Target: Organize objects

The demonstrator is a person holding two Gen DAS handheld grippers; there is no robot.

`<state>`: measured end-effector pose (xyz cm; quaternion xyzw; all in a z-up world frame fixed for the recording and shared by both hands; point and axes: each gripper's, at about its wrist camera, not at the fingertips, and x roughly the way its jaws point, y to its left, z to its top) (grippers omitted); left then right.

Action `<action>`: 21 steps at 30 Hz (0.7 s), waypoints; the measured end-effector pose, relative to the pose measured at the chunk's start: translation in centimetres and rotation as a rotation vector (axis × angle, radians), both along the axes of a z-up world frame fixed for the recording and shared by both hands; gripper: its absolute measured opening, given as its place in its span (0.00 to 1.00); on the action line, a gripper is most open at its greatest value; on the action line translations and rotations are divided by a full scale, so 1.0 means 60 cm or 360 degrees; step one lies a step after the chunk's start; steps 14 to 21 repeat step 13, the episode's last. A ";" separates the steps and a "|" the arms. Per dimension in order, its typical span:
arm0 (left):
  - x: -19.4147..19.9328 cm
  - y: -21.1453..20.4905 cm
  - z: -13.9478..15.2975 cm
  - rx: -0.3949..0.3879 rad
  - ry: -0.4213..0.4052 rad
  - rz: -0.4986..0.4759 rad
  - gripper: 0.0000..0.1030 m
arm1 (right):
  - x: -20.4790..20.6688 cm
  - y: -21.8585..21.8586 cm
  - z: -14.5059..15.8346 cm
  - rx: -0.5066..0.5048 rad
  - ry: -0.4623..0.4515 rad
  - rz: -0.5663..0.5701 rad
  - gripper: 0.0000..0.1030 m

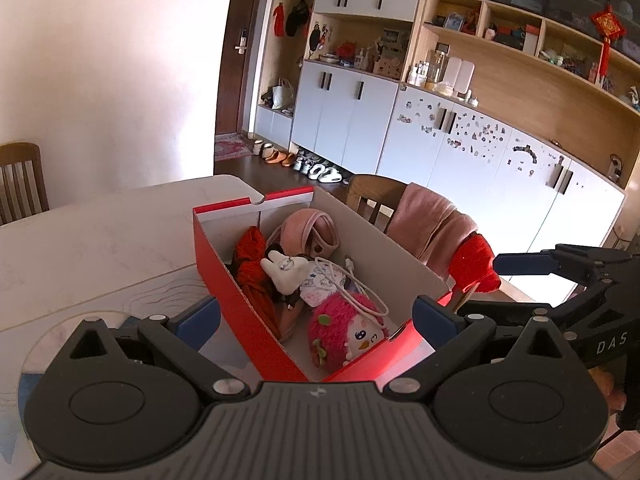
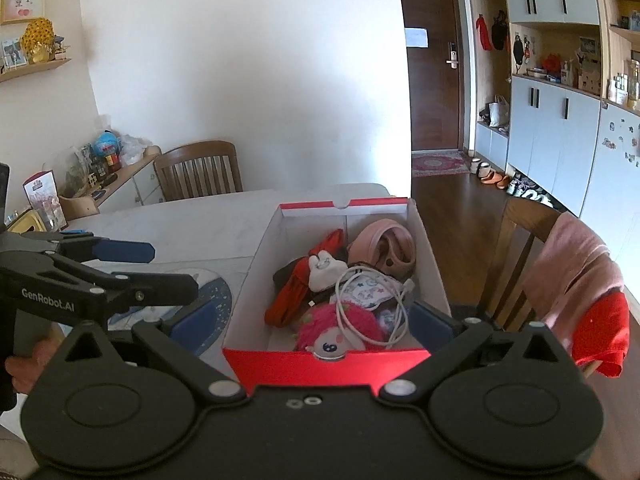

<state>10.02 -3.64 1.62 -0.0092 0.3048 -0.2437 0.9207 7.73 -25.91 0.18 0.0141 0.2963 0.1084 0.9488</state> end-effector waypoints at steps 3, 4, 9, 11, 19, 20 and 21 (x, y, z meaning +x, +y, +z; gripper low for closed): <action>-0.003 0.005 0.000 0.0000 -0.0004 0.0001 1.00 | -0.005 0.002 -0.003 0.0012 0.0001 -0.0012 0.99; -0.003 0.005 0.000 -0.0003 -0.0001 -0.0004 1.00 | -0.006 0.003 -0.004 0.0009 0.0001 -0.0017 0.99; -0.007 0.011 0.000 0.0003 -0.0018 -0.0011 1.00 | -0.009 0.009 -0.007 0.0003 0.0010 -0.0022 0.99; -0.008 0.014 0.001 0.0005 -0.0027 -0.0017 1.00 | -0.010 0.011 -0.008 0.0001 0.0011 -0.0033 0.99; -0.008 0.018 0.001 0.0002 -0.0029 -0.0033 1.00 | -0.009 0.013 -0.008 0.0002 0.0016 -0.0039 0.99; -0.008 0.018 0.001 0.0002 -0.0029 -0.0033 1.00 | -0.009 0.013 -0.008 0.0002 0.0016 -0.0039 0.99; -0.008 0.018 0.001 0.0002 -0.0029 -0.0033 1.00 | -0.009 0.013 -0.008 0.0002 0.0016 -0.0039 0.99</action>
